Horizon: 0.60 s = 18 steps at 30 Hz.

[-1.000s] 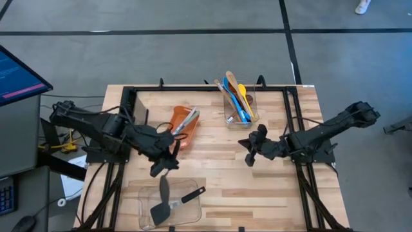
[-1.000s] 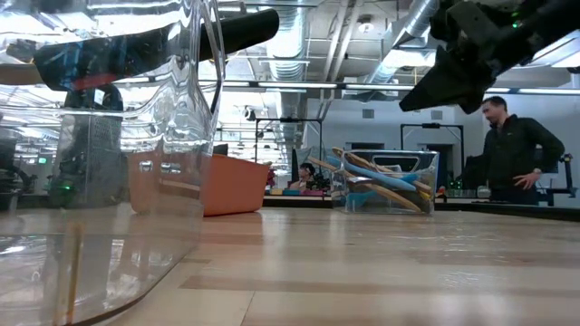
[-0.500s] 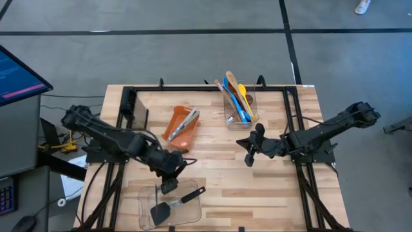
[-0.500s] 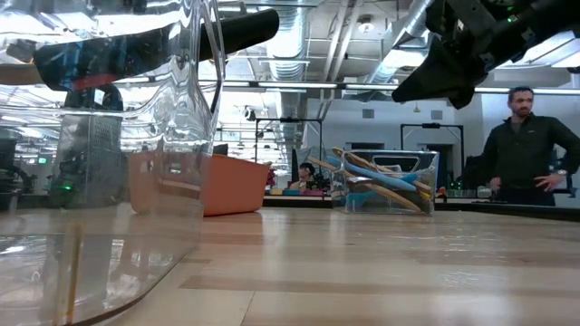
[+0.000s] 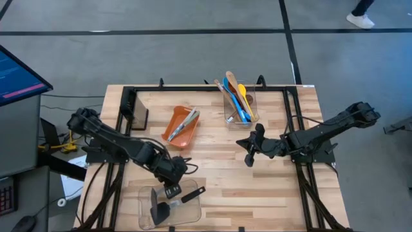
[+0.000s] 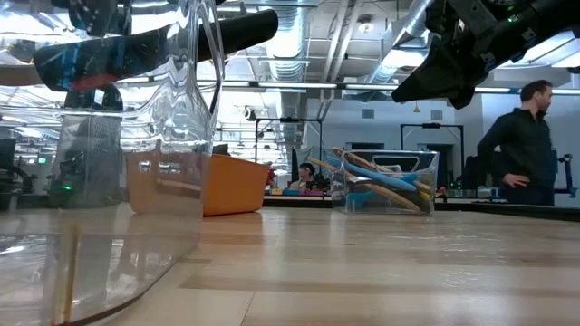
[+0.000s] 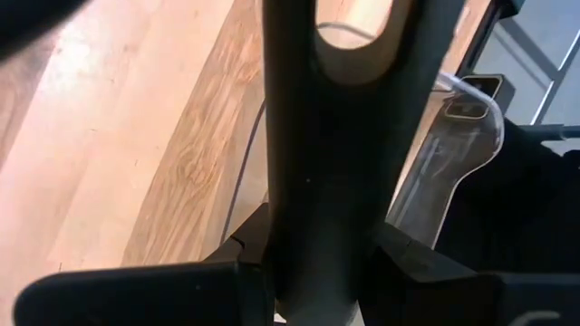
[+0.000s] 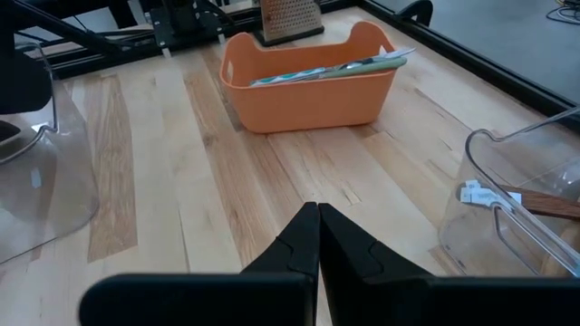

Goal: Pick & Place Kitchen Items
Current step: Put the black flipper spatula into the bottom transparent bin

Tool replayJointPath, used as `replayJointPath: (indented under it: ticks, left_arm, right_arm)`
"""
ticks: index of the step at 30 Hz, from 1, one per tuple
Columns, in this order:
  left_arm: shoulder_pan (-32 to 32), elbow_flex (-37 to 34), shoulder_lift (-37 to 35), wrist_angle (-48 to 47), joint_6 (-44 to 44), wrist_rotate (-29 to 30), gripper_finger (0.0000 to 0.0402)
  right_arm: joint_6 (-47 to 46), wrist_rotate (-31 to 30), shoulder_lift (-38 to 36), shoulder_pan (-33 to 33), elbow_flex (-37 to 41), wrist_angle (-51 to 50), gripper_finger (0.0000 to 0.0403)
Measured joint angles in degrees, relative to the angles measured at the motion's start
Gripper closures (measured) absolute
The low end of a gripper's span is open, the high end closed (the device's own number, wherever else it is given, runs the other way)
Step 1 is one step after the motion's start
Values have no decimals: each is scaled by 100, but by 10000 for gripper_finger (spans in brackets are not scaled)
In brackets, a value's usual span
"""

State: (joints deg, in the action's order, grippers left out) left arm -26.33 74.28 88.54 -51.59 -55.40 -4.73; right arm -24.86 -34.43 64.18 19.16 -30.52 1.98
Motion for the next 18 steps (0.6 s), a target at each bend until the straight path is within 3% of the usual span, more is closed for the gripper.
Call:
replayJointPath:
  ticks: [18]
  left_arm:
    - [-263, 0, 706, 119, -103, 135, 321]
  right_arm:
    - [0, 12, 0, 0, 0, 15, 403]
